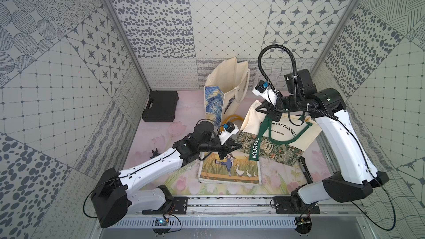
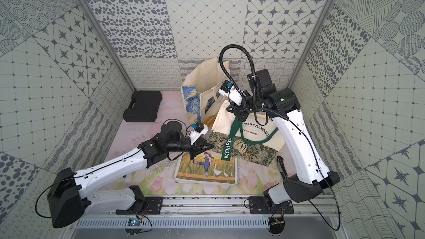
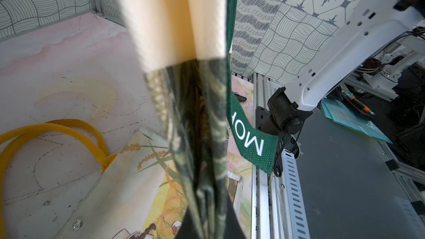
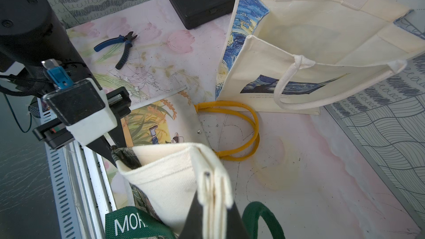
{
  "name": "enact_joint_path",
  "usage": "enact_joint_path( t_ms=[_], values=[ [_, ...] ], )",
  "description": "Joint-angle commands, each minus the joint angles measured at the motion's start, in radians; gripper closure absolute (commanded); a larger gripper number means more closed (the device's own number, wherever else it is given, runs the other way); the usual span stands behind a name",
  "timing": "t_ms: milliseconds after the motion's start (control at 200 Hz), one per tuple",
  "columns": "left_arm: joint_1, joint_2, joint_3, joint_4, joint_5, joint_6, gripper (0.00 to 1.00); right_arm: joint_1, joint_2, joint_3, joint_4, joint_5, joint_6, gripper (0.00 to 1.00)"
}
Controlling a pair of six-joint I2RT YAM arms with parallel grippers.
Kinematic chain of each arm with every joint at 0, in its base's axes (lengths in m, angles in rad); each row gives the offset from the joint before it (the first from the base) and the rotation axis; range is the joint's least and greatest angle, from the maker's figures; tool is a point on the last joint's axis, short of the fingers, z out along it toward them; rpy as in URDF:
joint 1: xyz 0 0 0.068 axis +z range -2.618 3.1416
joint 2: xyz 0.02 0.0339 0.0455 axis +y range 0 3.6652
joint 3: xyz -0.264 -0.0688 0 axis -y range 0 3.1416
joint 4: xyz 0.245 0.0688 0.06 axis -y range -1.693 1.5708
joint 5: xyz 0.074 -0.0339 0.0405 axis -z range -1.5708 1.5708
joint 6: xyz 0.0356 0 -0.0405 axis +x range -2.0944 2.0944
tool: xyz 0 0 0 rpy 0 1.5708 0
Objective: Put away the canvas bag
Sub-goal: Press the canvas bag.
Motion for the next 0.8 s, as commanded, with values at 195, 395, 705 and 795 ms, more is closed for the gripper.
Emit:
enact_joint_path(
  t_ms=[195,395,705,795],
  values=[
    [0.003,0.058,0.104,-0.246,0.120,0.055,0.68,-0.017,-0.073,-0.071,0.243,-0.039,-0.010,1.00],
    [0.008,0.165,0.271,-0.345,0.132,0.161,0.68,0.010,-0.116,-0.205,0.261,-0.082,-0.001,1.00],
    [0.050,0.221,0.378,-0.352,0.136,0.177,0.66,0.051,-0.147,-0.323,0.256,-0.088,-0.007,1.00],
    [0.066,0.226,0.400,-0.350,0.144,0.177,0.66,0.064,-0.157,-0.356,0.264,-0.102,0.000,1.00]
  ],
)
